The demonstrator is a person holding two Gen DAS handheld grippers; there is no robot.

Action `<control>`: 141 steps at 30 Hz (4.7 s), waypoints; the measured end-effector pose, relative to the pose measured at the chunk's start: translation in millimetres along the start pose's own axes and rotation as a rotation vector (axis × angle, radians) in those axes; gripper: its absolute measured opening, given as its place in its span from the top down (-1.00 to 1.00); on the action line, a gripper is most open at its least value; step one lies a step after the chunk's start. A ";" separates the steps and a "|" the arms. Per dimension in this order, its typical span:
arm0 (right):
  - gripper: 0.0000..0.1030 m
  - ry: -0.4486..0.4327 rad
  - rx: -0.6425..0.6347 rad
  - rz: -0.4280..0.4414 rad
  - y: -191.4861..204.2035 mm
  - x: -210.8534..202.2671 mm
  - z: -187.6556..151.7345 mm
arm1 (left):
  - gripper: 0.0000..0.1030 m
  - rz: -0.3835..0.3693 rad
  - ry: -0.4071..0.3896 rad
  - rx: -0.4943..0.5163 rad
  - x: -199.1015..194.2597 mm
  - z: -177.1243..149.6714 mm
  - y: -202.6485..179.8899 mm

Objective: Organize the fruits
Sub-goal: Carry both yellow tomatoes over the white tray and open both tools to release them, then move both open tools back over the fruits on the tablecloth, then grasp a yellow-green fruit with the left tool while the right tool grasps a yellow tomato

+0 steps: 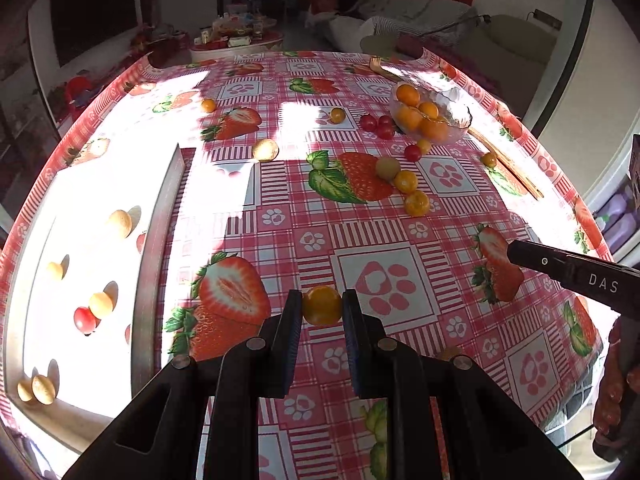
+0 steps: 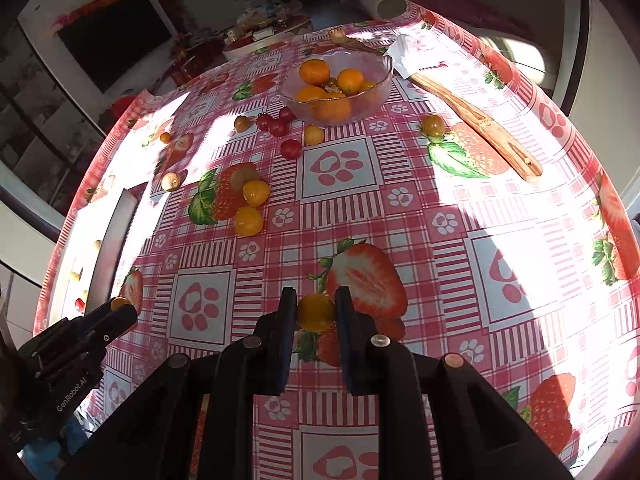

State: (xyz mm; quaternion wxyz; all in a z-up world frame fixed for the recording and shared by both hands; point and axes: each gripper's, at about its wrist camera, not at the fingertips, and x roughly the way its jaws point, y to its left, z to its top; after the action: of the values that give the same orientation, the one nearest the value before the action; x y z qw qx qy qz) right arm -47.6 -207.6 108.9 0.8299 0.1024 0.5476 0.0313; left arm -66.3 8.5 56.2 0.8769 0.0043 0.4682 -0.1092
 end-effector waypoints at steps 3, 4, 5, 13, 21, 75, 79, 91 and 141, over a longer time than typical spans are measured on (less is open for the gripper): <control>0.58 0.000 -0.016 0.007 10.7 -2.3 -1.6 | 0.57 0.006 -0.012 -0.007 -5.9 -2.7 5.8; 0.58 0.002 -0.019 0.013 14.2 -2.6 -1.5 | 0.57 0.007 -0.016 -0.010 -8.2 -3.7 8.5; 0.58 0.002 -0.023 0.017 17.7 -3.1 -1.4 | 0.57 0.009 -0.020 -0.014 -10.1 -4.6 10.9; 0.58 0.007 -0.084 0.043 53.4 -2.3 -0.8 | 0.57 0.022 -0.048 -0.059 -25.2 -14.6 37.7; 0.58 0.029 -0.151 0.074 98.5 7.2 0.6 | 0.57 0.064 -0.082 -0.128 -41.7 -22.2 82.6; -0.39 0.174 -0.432 0.233 319.0 106.7 27.4 | -0.70 0.352 0.023 -0.296 -7.1 -27.6 232.0; -0.39 0.157 -0.402 0.240 307.5 97.4 30.6 | -0.71 0.353 0.000 -0.287 -13.5 -26.5 228.9; -0.54 0.131 -0.328 0.193 237.3 70.0 28.4 | -0.71 0.293 -0.033 -0.229 -30.4 -10.1 186.7; -0.54 0.030 -0.161 -0.081 63.8 83.5 39.9 | -0.32 0.200 0.043 0.000 128.7 123.1 41.3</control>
State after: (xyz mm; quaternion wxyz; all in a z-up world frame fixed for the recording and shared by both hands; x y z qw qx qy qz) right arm 26.0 -137.0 61.7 0.8276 0.0125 0.5594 0.0432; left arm 111.9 11.2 15.7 0.8731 0.0535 0.4842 -0.0208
